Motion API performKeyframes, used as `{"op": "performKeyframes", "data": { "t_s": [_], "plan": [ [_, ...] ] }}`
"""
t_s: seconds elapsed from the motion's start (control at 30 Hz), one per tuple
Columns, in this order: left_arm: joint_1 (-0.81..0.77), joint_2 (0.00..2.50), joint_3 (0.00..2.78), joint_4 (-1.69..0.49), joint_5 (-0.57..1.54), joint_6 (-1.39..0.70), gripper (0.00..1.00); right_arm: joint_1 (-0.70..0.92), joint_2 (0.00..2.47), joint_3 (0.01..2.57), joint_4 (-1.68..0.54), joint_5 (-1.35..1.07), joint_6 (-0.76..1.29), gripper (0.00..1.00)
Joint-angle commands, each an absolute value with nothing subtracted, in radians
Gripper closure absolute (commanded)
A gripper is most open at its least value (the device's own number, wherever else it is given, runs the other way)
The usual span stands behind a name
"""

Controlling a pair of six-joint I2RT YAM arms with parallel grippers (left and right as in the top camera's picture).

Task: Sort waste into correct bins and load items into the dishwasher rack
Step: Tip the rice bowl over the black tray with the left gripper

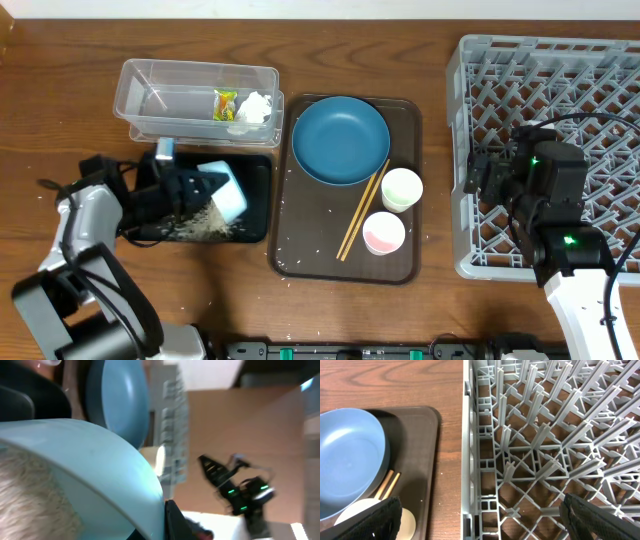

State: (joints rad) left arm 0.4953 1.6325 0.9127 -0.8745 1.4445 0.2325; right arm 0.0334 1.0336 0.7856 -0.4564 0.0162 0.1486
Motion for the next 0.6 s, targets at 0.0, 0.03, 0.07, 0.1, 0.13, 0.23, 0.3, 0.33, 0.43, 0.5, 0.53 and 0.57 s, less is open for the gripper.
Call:
{"op": "performKeyframes", "data": {
  "t_s": [0.0, 0.03, 0.07, 0.1, 0.13, 0.23, 0.3, 0.33, 0.43, 0.5, 0.53, 0.57],
  "plan": [
    [0.529, 1.646, 0.911, -0.873, 1.573, 0.213, 0.94, 0.043, 1.032, 0.804, -0.456, 0.019, 0.144, 0.01],
    [0.538, 1.646, 0.911, -0.873, 1.573, 0.206, 0.94, 0.043, 1.032, 0.804, -0.456, 0.020, 0.144, 0.01],
    [0.545, 1.646, 0.911, -0.873, 1.573, 0.193, 0.94, 0.043, 1.032, 0.804, -0.456, 0.019, 0.144, 0.01],
    [0.551, 1.646, 0.911, -0.873, 1.573, 0.173, 0.94, 0.043, 1.032, 0.804, -0.456, 0.019, 0.144, 0.01],
    [0.558, 1.646, 0.911, -0.873, 1.573, 0.143, 0.94, 0.043, 1.032, 0.804, -0.456, 0.019, 0.144, 0.01],
    [0.573, 1.646, 0.911, -0.874, 1.573, 0.031, 0.94, 0.043, 1.032, 0.804, -0.456, 0.019, 0.144, 0.01],
    [0.573, 1.646, 0.911, -0.873, 1.573, -0.030, 0.94, 0.043, 1.032, 0.804, -0.456, 0.019, 0.144, 0.01],
    [0.573, 1.646, 0.911, -0.873, 1.573, -0.036, 0.94, 0.043, 1.032, 0.804, -0.456, 0.019, 0.144, 0.01],
    [0.573, 1.646, 0.911, -0.847, 1.573, -0.036, 0.94, 0.043, 1.032, 0.804, -0.457, 0.019, 0.144, 0.01],
    [0.573, 1.646, 0.911, -0.811, 1.570, -0.045, 0.94, 0.043, 1.032, 0.804, -0.457, 0.019, 0.144, 0.01],
    [0.573, 1.646, 0.911, -0.793, 1.562, -0.060, 0.94, 0.043, 1.032, 0.804, -0.457, 0.019, 0.144, 0.01],
    [0.573, 1.646, 0.911, -0.777, 1.560, -0.068, 0.94, 0.043, 1.032, 0.804, -0.457, 0.019, 0.144, 0.01]
  ]
}}
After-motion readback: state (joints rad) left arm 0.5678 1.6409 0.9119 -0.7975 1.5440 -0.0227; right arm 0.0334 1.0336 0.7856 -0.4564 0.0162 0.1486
